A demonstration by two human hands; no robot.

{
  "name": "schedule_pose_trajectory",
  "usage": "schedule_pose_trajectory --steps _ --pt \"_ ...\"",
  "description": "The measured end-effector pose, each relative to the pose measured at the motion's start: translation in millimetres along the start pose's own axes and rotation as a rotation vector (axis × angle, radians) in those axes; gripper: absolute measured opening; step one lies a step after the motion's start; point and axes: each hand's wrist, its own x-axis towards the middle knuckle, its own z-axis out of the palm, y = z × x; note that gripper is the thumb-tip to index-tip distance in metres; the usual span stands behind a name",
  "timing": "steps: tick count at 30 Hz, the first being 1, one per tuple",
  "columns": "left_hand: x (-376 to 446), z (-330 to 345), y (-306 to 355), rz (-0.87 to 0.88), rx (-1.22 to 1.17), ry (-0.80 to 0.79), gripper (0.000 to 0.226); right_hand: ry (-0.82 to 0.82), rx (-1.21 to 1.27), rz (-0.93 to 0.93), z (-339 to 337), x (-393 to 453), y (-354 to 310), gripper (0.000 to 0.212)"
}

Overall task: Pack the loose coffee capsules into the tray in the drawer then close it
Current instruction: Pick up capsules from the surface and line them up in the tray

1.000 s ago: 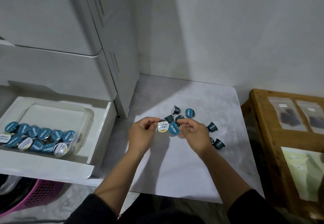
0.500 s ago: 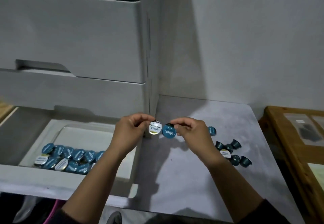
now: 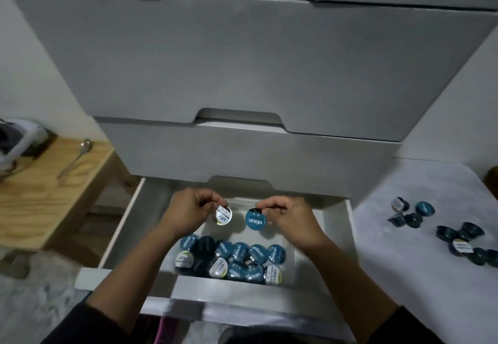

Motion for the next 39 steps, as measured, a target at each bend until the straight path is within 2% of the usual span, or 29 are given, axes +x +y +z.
schedule_pose_trajectory --steps 3,6,12,16,20,28,34,39 --pt "6.3 -16.7 -29.3 -0.024 0.04 -0.069 0.032 -0.015 -0.084 0.043 34.4 13.4 -0.7 0.016" --pt "13.0 -21.4 -49.4 -0.022 0.061 -0.111 0.027 -0.036 -0.054 0.086 59.1 26.9 -3.9 0.018" --pt "23.5 -14.6 -65.5 -0.004 0.14 -0.2 0.024 -0.059 -0.091 0.156 82.0 50.9 2.4 0.017" --pt "29.3 -10.7 -67.0 0.05 0.235 -0.271 0.03 -0.051 -0.118 0.203 88.3 58.0 12.9 0.023" --pt "35.2 -9.5 -68.0 0.076 0.308 -0.323 0.027 -0.053 -0.141 0.243 90.3 60.4 20.8 0.034" --pt "39.9 -17.1 -75.2 0.127 0.321 -0.306 0.018 -0.129 -0.051 0.335 97.2 67.4 25.6 0.017" --pt "32.8 -28.6 -74.5 0.113 0.188 -0.235 0.017 -0.135 -0.035 0.325 103.3 70.4 24.4 0.023" --pt "22.7 -37.5 -74.8 0.04 0.14 -0.209 0.02 -0.169 -0.039 0.334 107.4 68.3 21.2 0.019"
